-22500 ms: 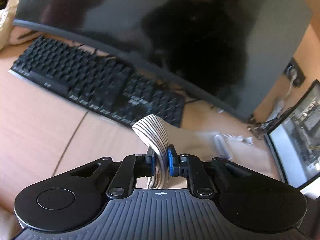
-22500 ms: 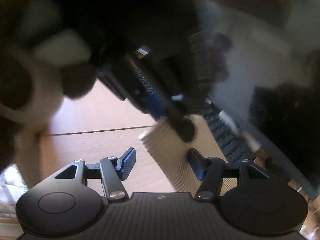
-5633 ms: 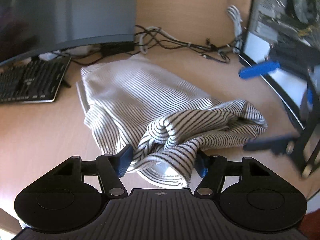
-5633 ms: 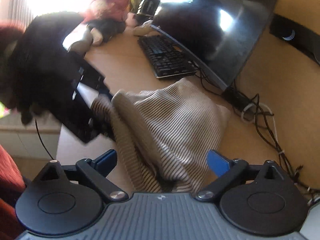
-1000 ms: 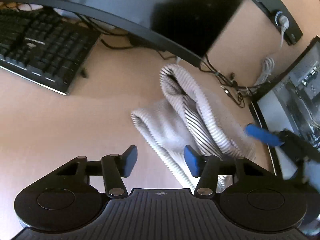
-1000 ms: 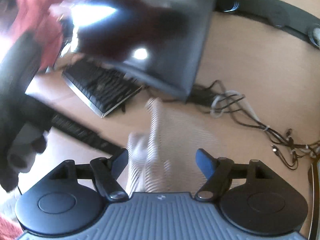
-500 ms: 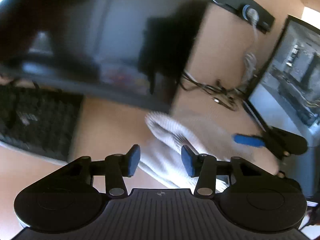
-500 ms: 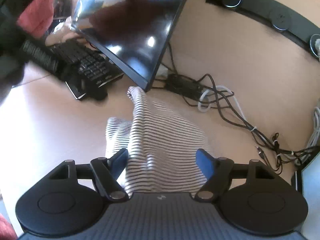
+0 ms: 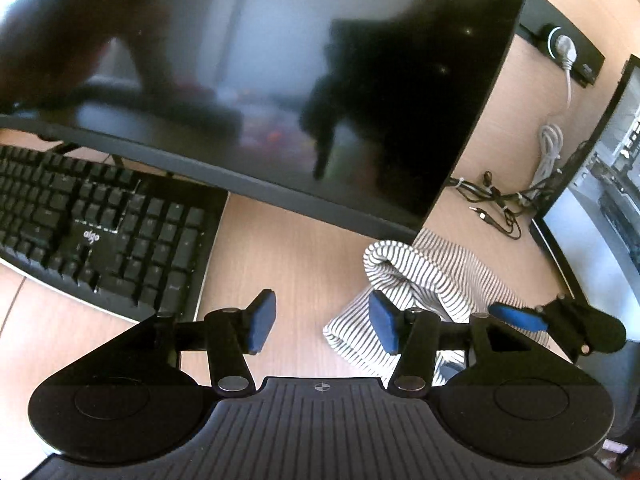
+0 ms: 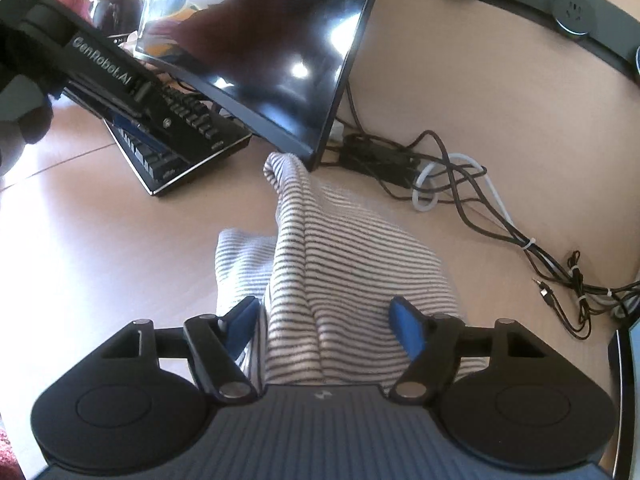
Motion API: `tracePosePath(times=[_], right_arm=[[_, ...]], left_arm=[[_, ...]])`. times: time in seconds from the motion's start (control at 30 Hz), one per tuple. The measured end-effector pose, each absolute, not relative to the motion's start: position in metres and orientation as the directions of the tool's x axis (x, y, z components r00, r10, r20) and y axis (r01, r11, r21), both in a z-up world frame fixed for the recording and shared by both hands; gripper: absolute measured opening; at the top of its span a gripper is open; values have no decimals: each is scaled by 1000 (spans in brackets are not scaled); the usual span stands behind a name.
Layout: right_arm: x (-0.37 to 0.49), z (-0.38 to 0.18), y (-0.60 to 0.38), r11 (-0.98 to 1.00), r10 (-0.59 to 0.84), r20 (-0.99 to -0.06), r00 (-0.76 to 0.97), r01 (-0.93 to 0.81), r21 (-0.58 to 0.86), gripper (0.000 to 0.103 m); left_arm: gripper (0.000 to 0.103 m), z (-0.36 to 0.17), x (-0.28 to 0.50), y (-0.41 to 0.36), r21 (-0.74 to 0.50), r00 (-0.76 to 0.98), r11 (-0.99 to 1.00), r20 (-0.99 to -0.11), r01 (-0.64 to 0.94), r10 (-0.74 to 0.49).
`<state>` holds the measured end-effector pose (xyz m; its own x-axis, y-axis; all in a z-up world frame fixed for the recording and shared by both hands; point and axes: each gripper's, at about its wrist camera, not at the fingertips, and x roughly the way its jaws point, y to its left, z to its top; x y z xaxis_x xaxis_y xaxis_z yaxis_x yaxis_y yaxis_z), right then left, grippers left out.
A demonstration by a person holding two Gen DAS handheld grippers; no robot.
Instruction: Fold clothes
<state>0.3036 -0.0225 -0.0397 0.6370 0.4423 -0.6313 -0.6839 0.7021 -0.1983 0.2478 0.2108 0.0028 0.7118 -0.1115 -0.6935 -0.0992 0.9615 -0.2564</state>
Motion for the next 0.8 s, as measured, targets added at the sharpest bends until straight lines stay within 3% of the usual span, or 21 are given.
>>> tracePosePath(times=[0.8], right_arm=[[293, -43, -34, 694, 438, -613, 657, -681, -234, 76]], left_arm=[[64, -25, 244, 196, -299, 661, 947, -735, -113, -153]])
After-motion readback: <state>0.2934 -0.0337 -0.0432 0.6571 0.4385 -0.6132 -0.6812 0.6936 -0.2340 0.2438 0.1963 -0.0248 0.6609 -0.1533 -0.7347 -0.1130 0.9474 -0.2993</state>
